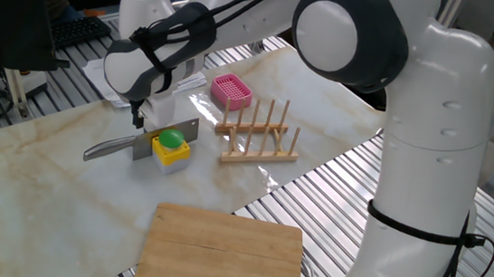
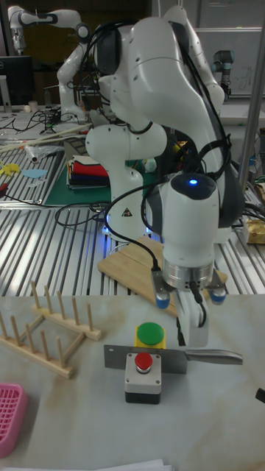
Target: Put the knife on the knife rack
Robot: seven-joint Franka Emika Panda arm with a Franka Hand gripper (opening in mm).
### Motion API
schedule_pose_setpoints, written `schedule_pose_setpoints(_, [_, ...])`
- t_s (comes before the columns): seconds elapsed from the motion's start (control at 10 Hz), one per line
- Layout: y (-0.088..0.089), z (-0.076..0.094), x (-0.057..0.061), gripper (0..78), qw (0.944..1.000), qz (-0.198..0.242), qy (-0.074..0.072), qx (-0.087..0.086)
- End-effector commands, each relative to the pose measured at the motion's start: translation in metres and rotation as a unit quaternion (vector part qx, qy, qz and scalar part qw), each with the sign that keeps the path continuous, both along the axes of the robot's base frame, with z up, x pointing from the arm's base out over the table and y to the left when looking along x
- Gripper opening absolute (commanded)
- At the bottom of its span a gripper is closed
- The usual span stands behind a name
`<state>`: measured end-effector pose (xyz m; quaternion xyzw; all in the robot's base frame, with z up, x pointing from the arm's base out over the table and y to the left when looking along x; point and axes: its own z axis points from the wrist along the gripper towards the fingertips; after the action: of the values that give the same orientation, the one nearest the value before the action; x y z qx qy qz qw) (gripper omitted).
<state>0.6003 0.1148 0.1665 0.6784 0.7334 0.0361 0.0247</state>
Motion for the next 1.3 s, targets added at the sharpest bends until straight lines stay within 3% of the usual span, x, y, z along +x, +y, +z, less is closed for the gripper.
schedule_pose_setpoints(0.1, [0.0001, -0.0010, 0.0019, 0.0, 1.0000, -0.006, -0.002, 0.000])
schedule_pose_setpoints(1.0, [0.0008, -0.0095, 0.0038, 0.0, 1.0000, -0.005, -0.001, -0.008])
schedule_pose_setpoints(1.1, [0.0008, -0.0097, 0.0039, 77.5, 1.0000, -0.006, 0.000, -0.008])
schedule_pose_setpoints(1.3, [0.0008, -0.0097, 0.0039, 77.5, 1.0000, -0.006, 0.000, -0.008])
